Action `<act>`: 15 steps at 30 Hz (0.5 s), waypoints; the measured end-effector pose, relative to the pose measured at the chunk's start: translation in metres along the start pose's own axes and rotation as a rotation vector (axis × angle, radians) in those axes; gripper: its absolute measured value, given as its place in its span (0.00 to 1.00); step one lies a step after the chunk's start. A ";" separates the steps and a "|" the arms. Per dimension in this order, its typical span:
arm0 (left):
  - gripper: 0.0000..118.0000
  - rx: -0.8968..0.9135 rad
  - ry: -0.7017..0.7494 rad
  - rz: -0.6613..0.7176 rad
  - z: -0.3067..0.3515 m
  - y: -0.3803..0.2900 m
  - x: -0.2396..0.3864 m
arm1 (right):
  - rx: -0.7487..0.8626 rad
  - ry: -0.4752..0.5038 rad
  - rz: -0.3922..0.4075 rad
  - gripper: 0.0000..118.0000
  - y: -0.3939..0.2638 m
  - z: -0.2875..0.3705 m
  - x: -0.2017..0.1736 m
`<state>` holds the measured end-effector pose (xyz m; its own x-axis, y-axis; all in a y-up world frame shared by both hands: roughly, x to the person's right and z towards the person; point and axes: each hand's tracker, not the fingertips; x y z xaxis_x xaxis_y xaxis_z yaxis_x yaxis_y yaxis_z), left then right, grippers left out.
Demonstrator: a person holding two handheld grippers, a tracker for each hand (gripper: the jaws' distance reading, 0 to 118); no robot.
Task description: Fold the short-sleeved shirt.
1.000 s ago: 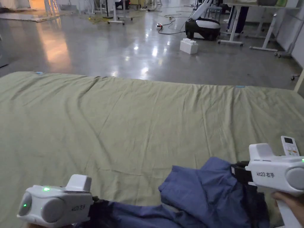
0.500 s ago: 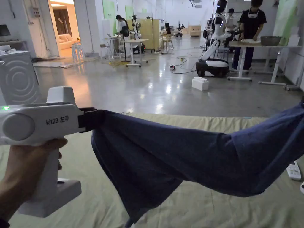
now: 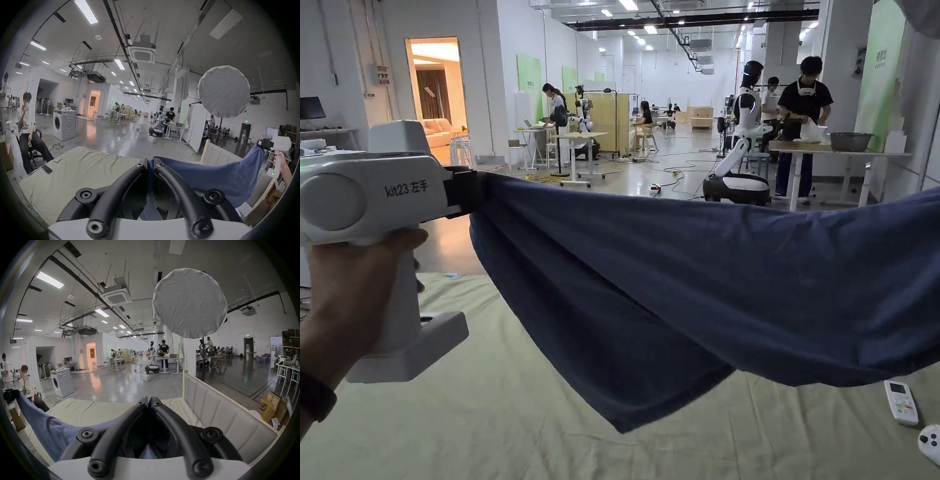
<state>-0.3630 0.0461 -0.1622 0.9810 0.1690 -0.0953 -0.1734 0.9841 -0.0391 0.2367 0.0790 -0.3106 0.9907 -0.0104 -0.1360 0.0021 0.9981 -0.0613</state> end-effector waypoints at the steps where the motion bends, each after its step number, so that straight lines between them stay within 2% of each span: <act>1: 0.05 0.013 0.014 0.012 -0.001 -0.002 -0.002 | 0.029 -0.003 0.035 0.02 0.000 -0.001 0.000; 2: 0.05 0.015 0.030 0.019 -0.001 -0.004 -0.003 | 0.063 -0.001 0.059 0.02 0.001 0.013 -0.006; 4: 0.05 0.023 0.032 0.025 -0.003 -0.008 -0.004 | 0.016 0.017 0.024 0.02 -0.002 0.012 -0.006; 10: 0.05 -0.017 0.046 -0.011 -0.024 -0.018 -0.004 | 0.018 0.024 0.037 0.02 -0.003 0.015 -0.012; 11: 0.05 -0.029 0.052 -0.012 -0.031 -0.019 -0.006 | -0.072 -0.146 -0.025 0.02 -0.011 0.005 0.001; 15: 0.05 -0.079 0.078 -0.024 -0.070 -0.026 -0.013 | -0.106 -0.138 -0.025 0.02 -0.026 -0.042 -0.002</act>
<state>-0.3778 0.0145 -0.2295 0.9756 0.1380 -0.1708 -0.1596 0.9799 -0.1197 0.2295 0.0509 -0.3500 0.9998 -0.0190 0.0037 0.0193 0.9856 -0.1681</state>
